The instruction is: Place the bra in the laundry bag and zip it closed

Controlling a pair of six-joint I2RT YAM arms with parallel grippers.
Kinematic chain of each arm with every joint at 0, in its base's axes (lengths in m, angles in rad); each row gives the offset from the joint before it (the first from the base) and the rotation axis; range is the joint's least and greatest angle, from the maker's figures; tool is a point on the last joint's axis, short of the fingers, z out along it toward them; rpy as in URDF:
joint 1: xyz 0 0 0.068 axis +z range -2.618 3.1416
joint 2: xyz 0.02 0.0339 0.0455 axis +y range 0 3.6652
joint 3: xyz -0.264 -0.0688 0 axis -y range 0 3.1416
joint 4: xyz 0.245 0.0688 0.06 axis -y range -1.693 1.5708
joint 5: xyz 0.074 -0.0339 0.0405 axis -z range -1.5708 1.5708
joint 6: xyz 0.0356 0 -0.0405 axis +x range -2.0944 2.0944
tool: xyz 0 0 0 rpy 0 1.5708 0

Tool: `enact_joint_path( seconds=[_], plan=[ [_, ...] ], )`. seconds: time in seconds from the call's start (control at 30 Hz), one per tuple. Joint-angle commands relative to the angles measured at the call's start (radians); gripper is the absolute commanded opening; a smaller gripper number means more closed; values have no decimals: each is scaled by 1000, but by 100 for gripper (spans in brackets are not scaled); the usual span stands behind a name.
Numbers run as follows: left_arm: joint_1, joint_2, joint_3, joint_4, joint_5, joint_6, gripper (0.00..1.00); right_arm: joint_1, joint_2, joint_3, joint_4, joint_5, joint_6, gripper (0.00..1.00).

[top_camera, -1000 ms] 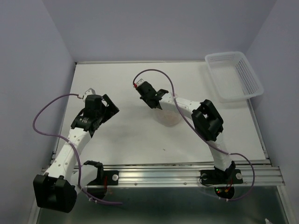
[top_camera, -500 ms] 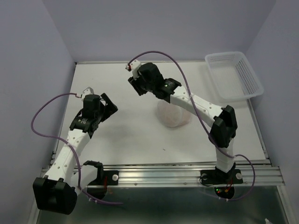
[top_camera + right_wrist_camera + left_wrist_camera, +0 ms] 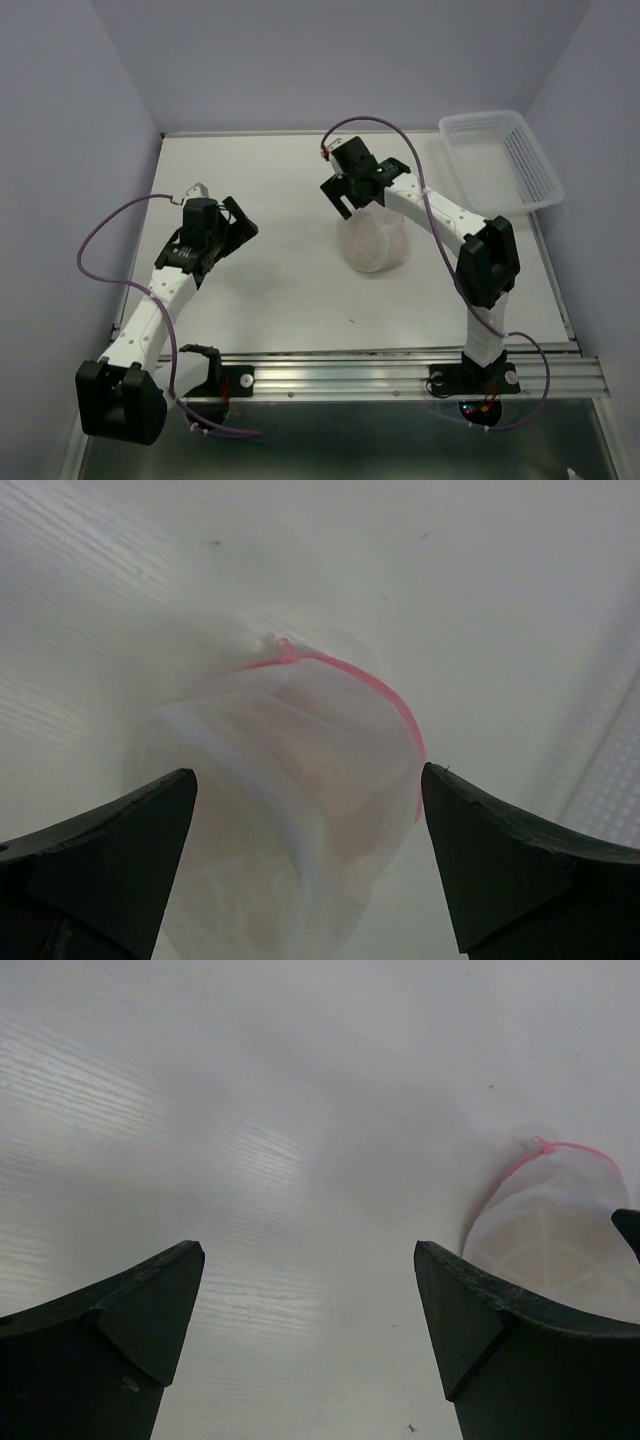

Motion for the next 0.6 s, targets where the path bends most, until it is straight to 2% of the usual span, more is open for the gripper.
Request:
enact_joint_path(
  seconds=[0.0,0.23,0.33,0.4,0.5,0.53,0.57],
  plan=[
    [6,-1,-16,39,35,23,99,-46,-14,-26,-90,-96,-30,100],
    [8,-1,-22,49,29,18,99,-80,37,-72,-136,-127,-14,100],
    [8,1,-22,59,37,17,99,-92,37,-80,-142,-201,-16,92],
    [8,4,-14,57,46,18,99,-92,30,-78,-153,-331,-16,88],
    [8,-1,-14,60,40,18,99,-92,20,-133,-152,-472,27,79],
    [8,-1,-16,68,40,17,99,-92,18,-149,-149,-489,71,65],
    [8,-1,-16,68,38,17,99,-92,14,-167,-147,-510,90,56]
  ],
)
